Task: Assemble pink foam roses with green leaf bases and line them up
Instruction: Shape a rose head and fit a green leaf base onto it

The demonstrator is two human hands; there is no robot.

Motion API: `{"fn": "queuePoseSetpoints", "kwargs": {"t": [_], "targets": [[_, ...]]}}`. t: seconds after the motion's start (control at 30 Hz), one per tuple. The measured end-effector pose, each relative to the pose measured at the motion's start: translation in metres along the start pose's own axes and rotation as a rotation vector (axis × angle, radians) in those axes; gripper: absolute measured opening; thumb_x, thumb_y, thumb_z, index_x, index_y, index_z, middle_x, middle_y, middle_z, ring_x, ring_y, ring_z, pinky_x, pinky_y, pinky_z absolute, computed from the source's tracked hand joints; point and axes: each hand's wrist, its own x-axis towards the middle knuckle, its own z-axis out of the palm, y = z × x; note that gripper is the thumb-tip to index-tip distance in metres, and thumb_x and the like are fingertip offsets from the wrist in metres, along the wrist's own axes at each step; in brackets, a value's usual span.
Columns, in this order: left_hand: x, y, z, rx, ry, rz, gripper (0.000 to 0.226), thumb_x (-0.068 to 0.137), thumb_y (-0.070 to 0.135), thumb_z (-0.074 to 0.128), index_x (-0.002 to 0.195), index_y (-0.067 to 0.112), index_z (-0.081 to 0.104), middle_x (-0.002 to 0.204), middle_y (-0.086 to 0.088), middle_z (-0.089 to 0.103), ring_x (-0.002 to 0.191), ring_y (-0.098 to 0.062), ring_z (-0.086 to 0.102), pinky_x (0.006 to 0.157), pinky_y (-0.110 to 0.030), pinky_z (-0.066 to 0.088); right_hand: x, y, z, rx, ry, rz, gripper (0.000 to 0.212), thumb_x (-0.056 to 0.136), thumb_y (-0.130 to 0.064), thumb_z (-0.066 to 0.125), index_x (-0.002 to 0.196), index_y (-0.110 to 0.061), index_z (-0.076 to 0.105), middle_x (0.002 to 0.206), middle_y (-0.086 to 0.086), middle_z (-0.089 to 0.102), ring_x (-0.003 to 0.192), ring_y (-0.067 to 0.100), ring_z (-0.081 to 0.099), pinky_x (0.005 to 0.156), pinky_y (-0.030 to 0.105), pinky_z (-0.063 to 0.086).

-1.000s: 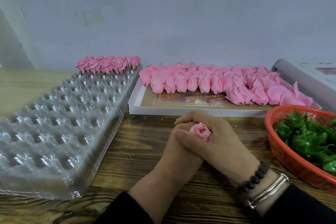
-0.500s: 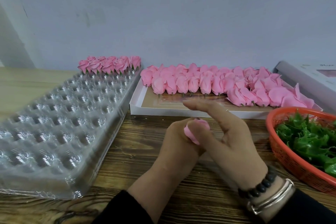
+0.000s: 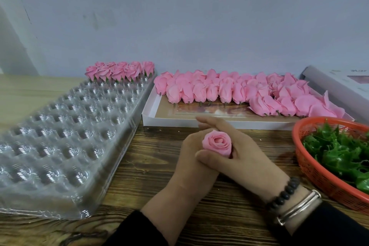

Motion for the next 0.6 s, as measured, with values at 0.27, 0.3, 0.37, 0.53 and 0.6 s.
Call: {"fn": "queuePoseSetpoints", "kwargs": {"t": [0.27, 0.3, 0.37, 0.53, 0.6], "targets": [[-0.001, -0.008, 0.000, 0.080, 0.020, -0.072, 0.030, 0.080, -0.010, 0.049, 0.065, 0.011, 0.063, 0.063, -0.003, 0.060, 0.057, -0.001, 0.059, 0.055, -0.016, 0.049, -0.004, -0.013, 0.017, 0.019, 0.323, -0.174, 0.041, 0.077, -0.054, 0.050, 0.113, -0.038, 0.060, 0.117, -0.024, 0.060, 0.114, -0.007, 0.051, 0.096, 0.015, 0.041], [-0.001, -0.008, 0.002, 0.122, 0.027, -0.043, 0.032, 0.081, -0.005, 0.044, 0.065, 0.010, 0.067, 0.063, -0.002, 0.064, 0.060, -0.003, 0.063, 0.057, -0.016, 0.051, -0.003, -0.014, 0.022, 0.004, 0.364, -0.197, 0.037, 0.081, -0.051, 0.045, 0.109, -0.034, 0.063, 0.113, -0.022, 0.062, 0.111, -0.006, 0.053, 0.096, 0.019, 0.042], [-0.001, -0.008, 0.005, 0.149, 0.026, -0.026, 0.040, 0.088, -0.009, 0.031, 0.072, 0.006, 0.064, 0.063, 0.004, 0.067, 0.065, -0.001, 0.065, 0.061, -0.013, 0.051, -0.001, -0.015, 0.027, -0.031, 0.402, -0.191, 0.036, 0.085, -0.045, 0.043, 0.100, -0.027, 0.070, 0.106, -0.019, 0.065, 0.107, -0.004, 0.056, 0.096, 0.023, 0.043], [-0.003, -0.009, 0.004, 0.273, -0.016, -0.029, 0.027, 0.097, -0.003, 0.030, 0.105, 0.001, 0.056, 0.082, 0.005, 0.062, 0.070, 0.005, 0.061, 0.066, -0.004, 0.047, 0.004, -0.013, 0.014, -0.094, 0.211, -0.151, 0.030, 0.085, -0.029, 0.045, 0.097, -0.024, 0.072, 0.106, -0.021, 0.066, 0.115, -0.013, 0.047, 0.103, 0.012, 0.031], [-0.003, -0.011, 0.002, 0.097, 0.016, -0.167, 0.028, 0.093, -0.006, 0.041, 0.119, 0.001, 0.049, 0.097, 0.008, 0.055, 0.086, 0.010, 0.053, 0.071, 0.004, 0.037, 0.004, -0.010, 0.007, -0.073, 0.047, -0.114, 0.030, 0.086, -0.031, 0.044, 0.099, -0.028, 0.071, 0.107, -0.023, 0.066, 0.113, -0.013, 0.049, 0.101, 0.014, 0.036]]}}
